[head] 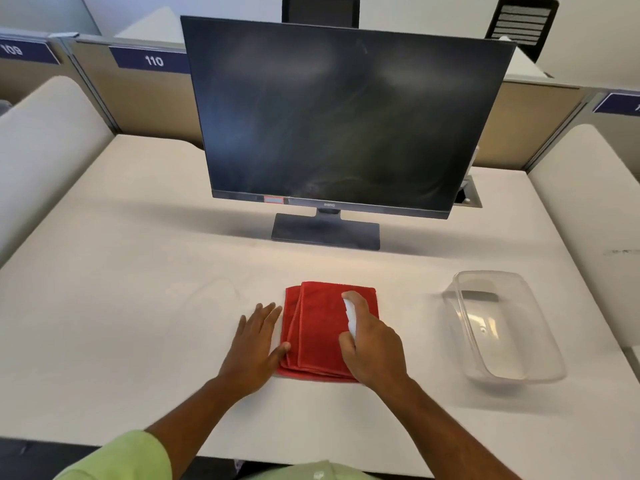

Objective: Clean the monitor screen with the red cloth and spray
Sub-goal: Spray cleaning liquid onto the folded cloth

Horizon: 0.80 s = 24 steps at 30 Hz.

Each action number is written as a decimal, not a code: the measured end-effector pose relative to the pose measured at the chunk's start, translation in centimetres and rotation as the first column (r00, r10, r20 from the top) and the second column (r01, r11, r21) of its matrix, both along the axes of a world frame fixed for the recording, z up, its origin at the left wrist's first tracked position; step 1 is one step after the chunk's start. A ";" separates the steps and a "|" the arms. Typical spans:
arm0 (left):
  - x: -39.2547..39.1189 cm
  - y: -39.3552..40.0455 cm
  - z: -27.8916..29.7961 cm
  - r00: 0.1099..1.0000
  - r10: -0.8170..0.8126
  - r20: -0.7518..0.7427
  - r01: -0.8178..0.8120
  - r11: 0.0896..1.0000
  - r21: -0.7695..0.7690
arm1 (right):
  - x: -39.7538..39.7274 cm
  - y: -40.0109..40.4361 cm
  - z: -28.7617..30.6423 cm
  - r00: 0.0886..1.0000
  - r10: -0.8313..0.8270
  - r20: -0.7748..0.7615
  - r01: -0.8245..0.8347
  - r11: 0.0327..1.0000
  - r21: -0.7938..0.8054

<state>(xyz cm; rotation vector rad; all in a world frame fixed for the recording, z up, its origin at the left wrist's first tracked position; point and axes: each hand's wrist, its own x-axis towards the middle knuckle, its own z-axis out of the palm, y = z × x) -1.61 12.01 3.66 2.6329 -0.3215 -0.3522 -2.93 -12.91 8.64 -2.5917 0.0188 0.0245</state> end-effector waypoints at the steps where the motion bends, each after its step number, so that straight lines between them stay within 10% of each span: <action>1: 0.0 0.7 -0.5 0.998 -0.059 -0.009 0.059 0.998 0.033 | -0.1 0.4 -0.1 1.000 -0.018 0.004 0.018 0.999 0.026; 24: 0.4 3.6 -2.8 0.938 -0.343 0.056 0.331 0.931 0.157 | 0.1 6.1 -1.4 0.989 -0.142 -0.052 0.143 0.990 0.013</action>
